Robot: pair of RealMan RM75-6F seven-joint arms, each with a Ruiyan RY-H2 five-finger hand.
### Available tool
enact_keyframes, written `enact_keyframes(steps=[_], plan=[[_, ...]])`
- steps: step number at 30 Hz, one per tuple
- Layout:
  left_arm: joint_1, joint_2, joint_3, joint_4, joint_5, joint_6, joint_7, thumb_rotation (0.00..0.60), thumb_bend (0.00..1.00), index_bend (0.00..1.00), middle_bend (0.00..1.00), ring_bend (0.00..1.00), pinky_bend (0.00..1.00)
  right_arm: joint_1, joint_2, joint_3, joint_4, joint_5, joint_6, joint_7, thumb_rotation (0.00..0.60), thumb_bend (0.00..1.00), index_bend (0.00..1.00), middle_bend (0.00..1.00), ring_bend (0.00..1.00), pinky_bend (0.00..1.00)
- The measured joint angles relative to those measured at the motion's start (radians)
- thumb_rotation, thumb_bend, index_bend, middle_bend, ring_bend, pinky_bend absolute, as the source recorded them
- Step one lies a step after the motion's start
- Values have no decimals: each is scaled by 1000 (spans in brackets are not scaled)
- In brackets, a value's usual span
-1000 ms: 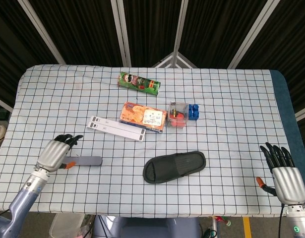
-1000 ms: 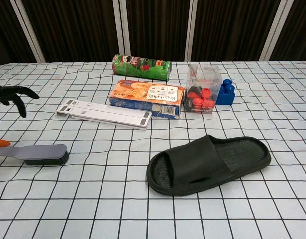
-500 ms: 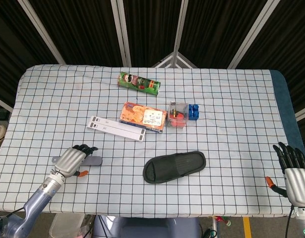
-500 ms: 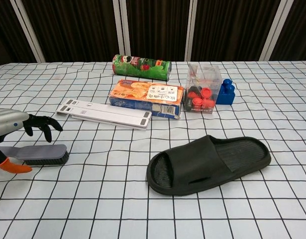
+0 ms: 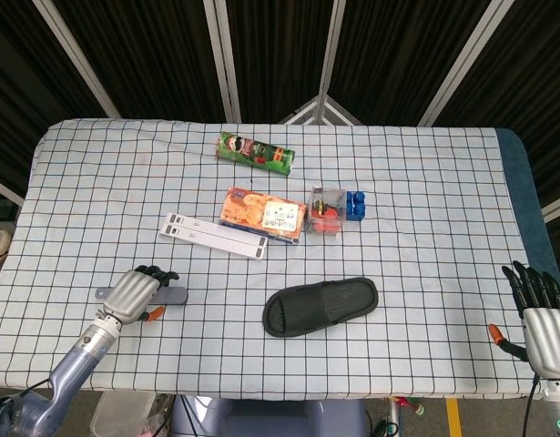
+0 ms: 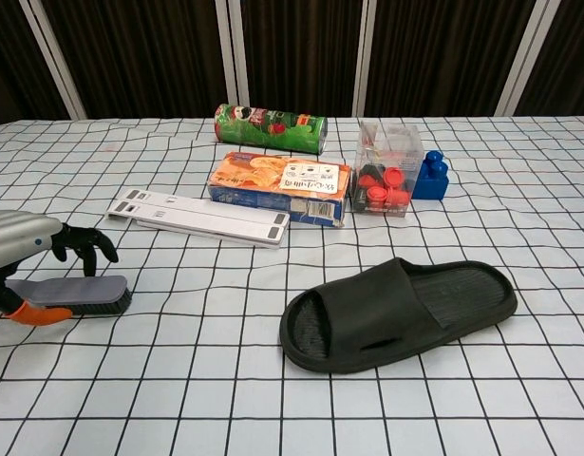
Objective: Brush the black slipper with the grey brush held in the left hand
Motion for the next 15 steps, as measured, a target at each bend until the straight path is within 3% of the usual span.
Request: enact_keyframes(steps=[15], plan=[[-8,-12,8,23,0,6,-22,600,362,304,444,324,336,2,1,1,-5,9,-12,-8,600,321,0,0,0,0]])
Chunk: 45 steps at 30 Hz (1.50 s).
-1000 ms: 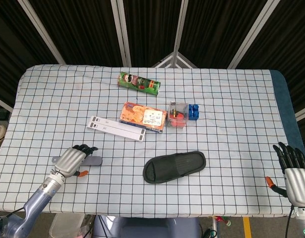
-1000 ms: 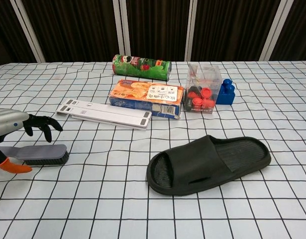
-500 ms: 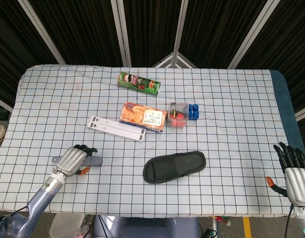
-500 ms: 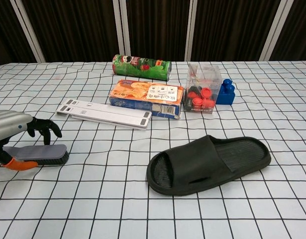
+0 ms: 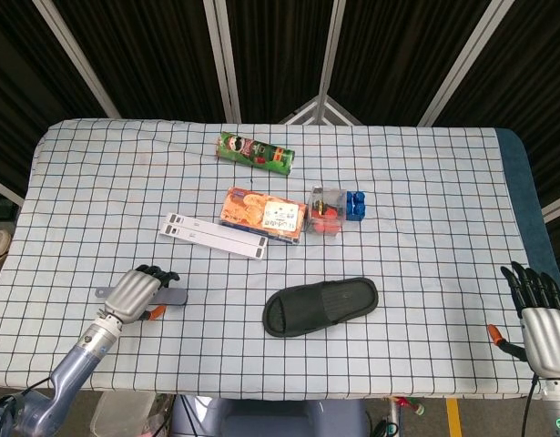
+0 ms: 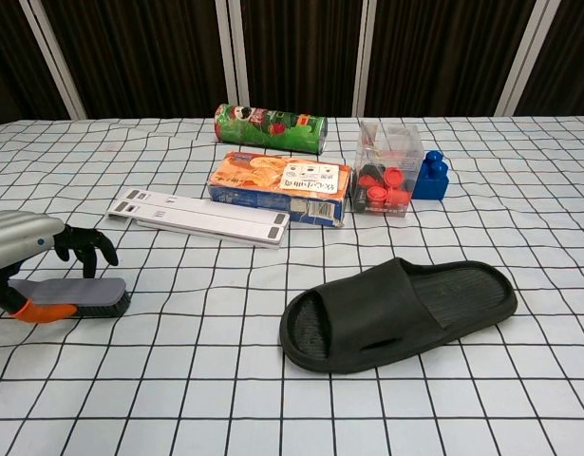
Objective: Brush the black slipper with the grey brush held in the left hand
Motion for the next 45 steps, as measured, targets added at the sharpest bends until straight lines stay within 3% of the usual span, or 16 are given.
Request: enact_keyframes(steps=[13,22,34,45], plan=[[-10,4,13,2,0,-14,-10,600,412,368,514,391,402,0,2,1,-6,1,-2,-3,600,322,0,0,0,0],[-12,4,14,7,1,-7,-20,600,538,416,557,434,447,1,2,1,-7,3,-9,-5,600,322,0,0,0,0],[-6,-40,-2,69,5,40,-42,600,629,512,650,528,548,2,2,-1,-9,0,-10,-6,600,322,0,0,0,0],[-18,-45,-25,70,-13,32,-115,600,686,518,658,532,550,2,-6,-3,4,-46,14,7,600,322,0,0,0,0]])
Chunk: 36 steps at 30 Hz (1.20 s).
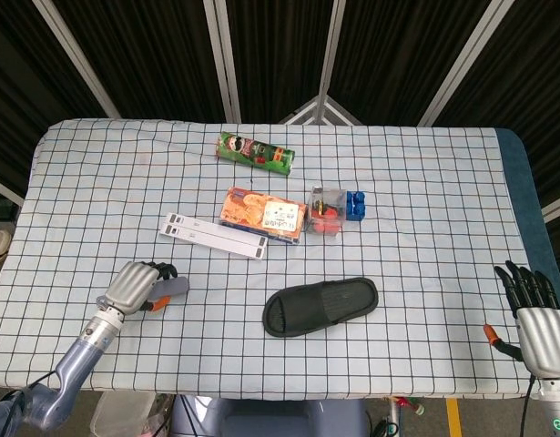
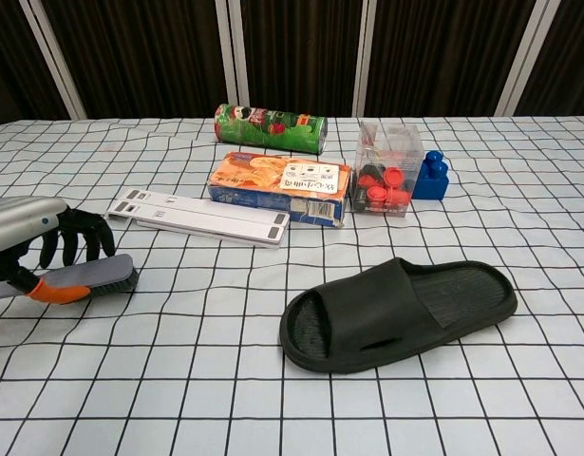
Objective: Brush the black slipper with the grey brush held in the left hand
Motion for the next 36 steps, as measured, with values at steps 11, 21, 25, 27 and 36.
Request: enact_keyframes(steps=[11,21,25,27,36], plan=[[-82,68,-45,-138,-30,-169,-352,600,709,523,667,541,558,38,-4,-33,14,-148,-14,-13,600,486,117,155,59,146],[-208,176,-127,-273,-105,-361,-485,600,711,523,666,541,558,124,-32,-79,3,-278,-139,-122,600,602,163,206,137,200],[-260,225,-168,-312,-176,-422,-468,600,699,524,664,541,558,163,-77,-87,13,-310,-192,-150,600,603,166,214,154,225],[-287,250,-184,-332,-224,-455,-446,600,696,523,663,541,558,183,-105,-90,18,-326,-216,-159,600,603,166,215,158,235],[-469,333,-206,-380,-472,-629,-332,600,704,523,662,541,557,266,-223,-98,36,-345,-354,-199,600,603,179,240,183,239]])
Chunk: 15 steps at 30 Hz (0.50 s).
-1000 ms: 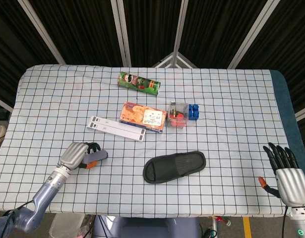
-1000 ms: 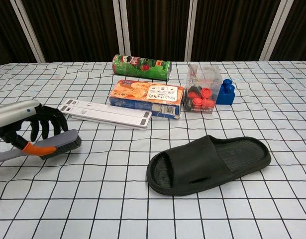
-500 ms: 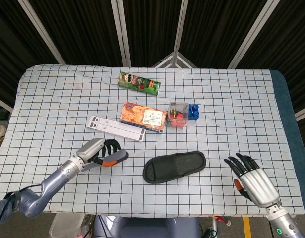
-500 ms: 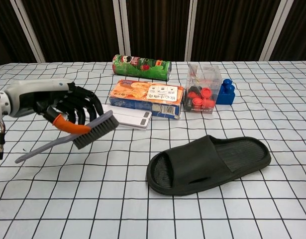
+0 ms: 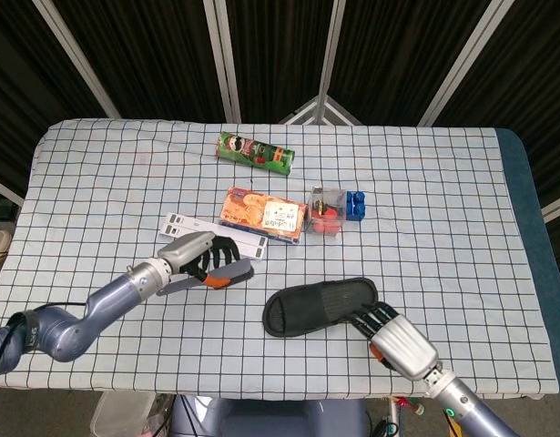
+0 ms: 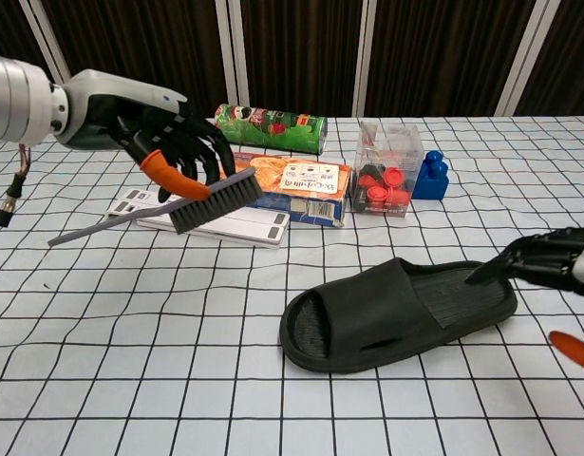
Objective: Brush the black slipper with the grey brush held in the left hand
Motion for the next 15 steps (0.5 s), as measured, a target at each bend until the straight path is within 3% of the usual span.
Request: enact_keyframes(steps=[7,15], plan=[[-178,-7,62,13,-227,-56,84,600,704,518,654,541,556,16,-87,-28,53,-19,-10,-9,600,603,179,243,187,239],[-394,-79,203,72,-476,-58,171,600,707,517,653,541,556,21,-145,-32,103,-9,6,-9,600,603,179,250,194,239]])
